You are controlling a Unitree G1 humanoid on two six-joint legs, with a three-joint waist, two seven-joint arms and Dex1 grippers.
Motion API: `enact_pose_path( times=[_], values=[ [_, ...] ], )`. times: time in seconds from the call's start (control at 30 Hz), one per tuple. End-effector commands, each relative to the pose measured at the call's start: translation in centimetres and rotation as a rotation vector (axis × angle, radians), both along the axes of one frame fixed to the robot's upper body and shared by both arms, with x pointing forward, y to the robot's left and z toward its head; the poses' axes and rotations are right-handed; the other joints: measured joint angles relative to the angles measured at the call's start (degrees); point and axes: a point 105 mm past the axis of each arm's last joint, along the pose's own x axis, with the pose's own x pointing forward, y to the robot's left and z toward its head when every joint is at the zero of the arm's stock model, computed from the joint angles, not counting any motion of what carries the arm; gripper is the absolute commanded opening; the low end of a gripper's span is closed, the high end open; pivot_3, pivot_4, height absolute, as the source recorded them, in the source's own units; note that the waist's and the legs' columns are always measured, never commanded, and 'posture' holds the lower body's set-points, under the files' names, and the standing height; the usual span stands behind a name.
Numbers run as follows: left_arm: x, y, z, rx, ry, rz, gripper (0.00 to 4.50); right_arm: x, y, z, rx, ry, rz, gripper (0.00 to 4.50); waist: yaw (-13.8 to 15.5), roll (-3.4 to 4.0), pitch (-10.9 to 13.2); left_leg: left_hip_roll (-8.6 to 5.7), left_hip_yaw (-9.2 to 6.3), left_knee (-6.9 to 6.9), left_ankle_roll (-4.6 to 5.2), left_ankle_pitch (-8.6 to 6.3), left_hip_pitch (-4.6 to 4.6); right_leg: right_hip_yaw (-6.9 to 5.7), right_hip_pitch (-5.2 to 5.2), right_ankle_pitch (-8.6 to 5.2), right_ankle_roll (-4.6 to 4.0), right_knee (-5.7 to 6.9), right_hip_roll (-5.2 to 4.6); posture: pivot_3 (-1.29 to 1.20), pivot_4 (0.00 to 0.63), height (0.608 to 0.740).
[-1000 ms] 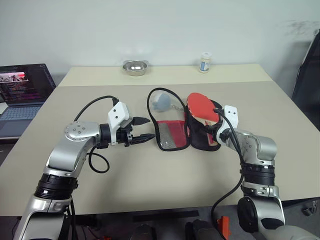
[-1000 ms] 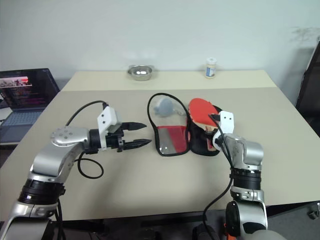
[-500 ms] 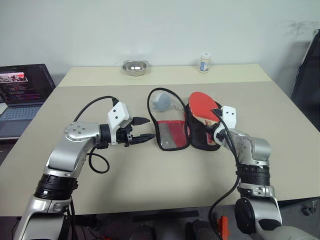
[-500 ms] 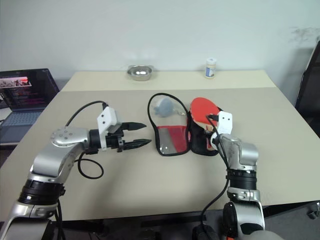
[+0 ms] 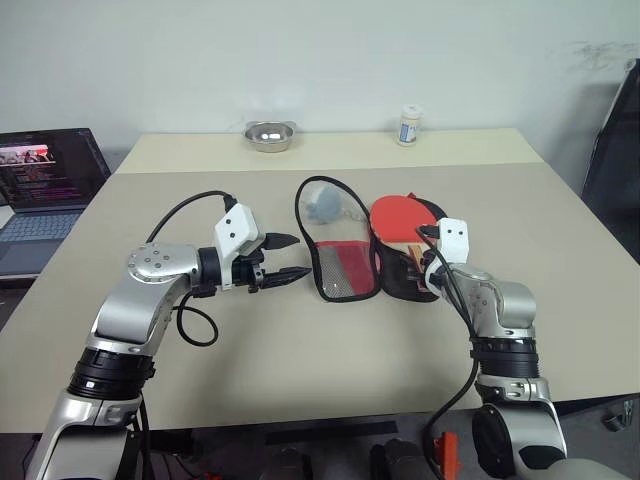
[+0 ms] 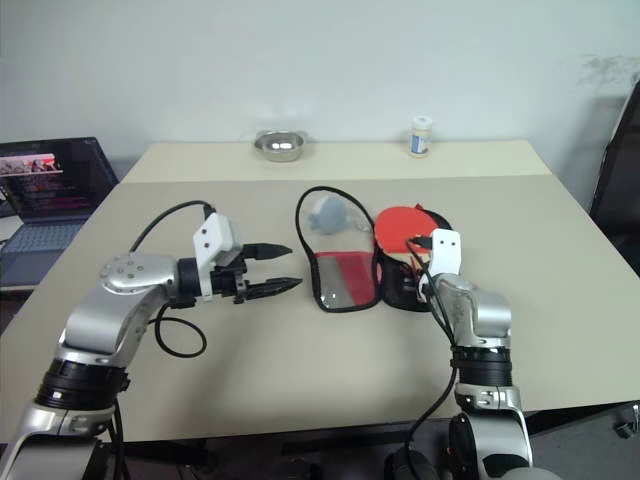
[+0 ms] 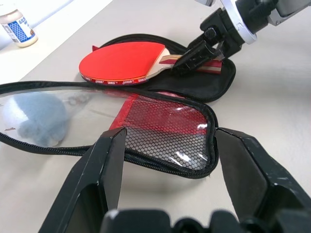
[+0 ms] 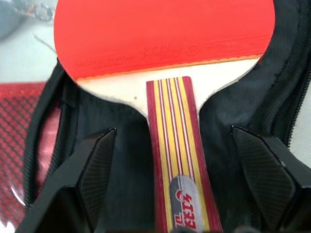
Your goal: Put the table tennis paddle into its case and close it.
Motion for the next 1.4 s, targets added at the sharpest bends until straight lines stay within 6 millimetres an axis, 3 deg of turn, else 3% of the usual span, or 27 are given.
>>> enact_pose_path(
  times=[0.03,0.3,0.37,0.7,1.07,1.33,1.4],
  values=[
    [-0.1,0.3,1.2,0.001,-0.056,0.003,3.14,-0.1,-0.7,0.1,-0.052,-0.036,-0.017,3.79,0.0,-0.01,0.0,0.0,0.0,0.0,0.0,0.0,0.0,0.0,0.0,0.0,0.0,0.0,0.0,0.0,0.15,0.74],
    [-0.1,0.2,1.1,-0.007,-0.057,0.002,3.14,-0.2,-1.3,-0.6,-0.119,-0.049,-0.06,1.18,0.0,-0.05,0.0,0.0,-0.01,0.0,0.0,0.0,0.01,0.0,0.0,-0.01,0.01,0.0,0.0,0.0,0.15,0.74],
    [-0.1,0.2,1.1,-0.008,-0.058,0.002,3.14,-0.3,-1.3,-0.4,-0.117,-0.059,-0.07,1.16,0.0,-0.07,0.0,0.0,-0.01,0.01,0.0,0.0,0.01,-0.01,0.01,-0.01,0.01,0.01,0.0,0.0,0.15,0.74],
    [-0.1,0.0,1.0,-0.012,-0.059,-0.001,3.14,-1.6,-0.2,1.1,-0.079,-0.086,-0.117,1.16,0.0,-0.08,0.0,0.02,-0.02,-0.01,0.0,0.0,0.0,0.0,-0.01,0.0,0.01,0.0,0.0,0.0,0.15,0.74],
    [-0.1,-0.1,1.0,-0.011,-0.058,-0.003,3.14,0.5,0.6,1.3,-0.008,-0.104,-0.137,1.16,0.0,-0.08,-0.1,0.01,-0.02,0.02,0.0,0.0,0.01,0.0,0.0,0.0,0.01,0.02,0.0,0.0,0.15,0.74],
    [-0.1,0.4,0.9,-0.01,-0.053,0.022,3.14,0.2,1.5,2.0,-0.057,-0.156,-0.045,3.79,-0.1,-0.08,-0.1,0.02,-0.01,0.0,0.0,0.0,0.01,0.02,-0.01,0.01,-0.02,0.0,0.0,0.0,0.15,0.74],
    [0.0,0.8,0.7,-0.005,-0.04,0.046,3.14,-0.5,1.2,3.0,-0.091,-0.21,0.003,3.79,-0.1,-0.08,0.0,0.02,-0.02,-0.01,0.0,0.0,0.01,0.02,-0.01,0.01,-0.02,0.0,0.0,0.0,0.15,0.74]
  ],
)
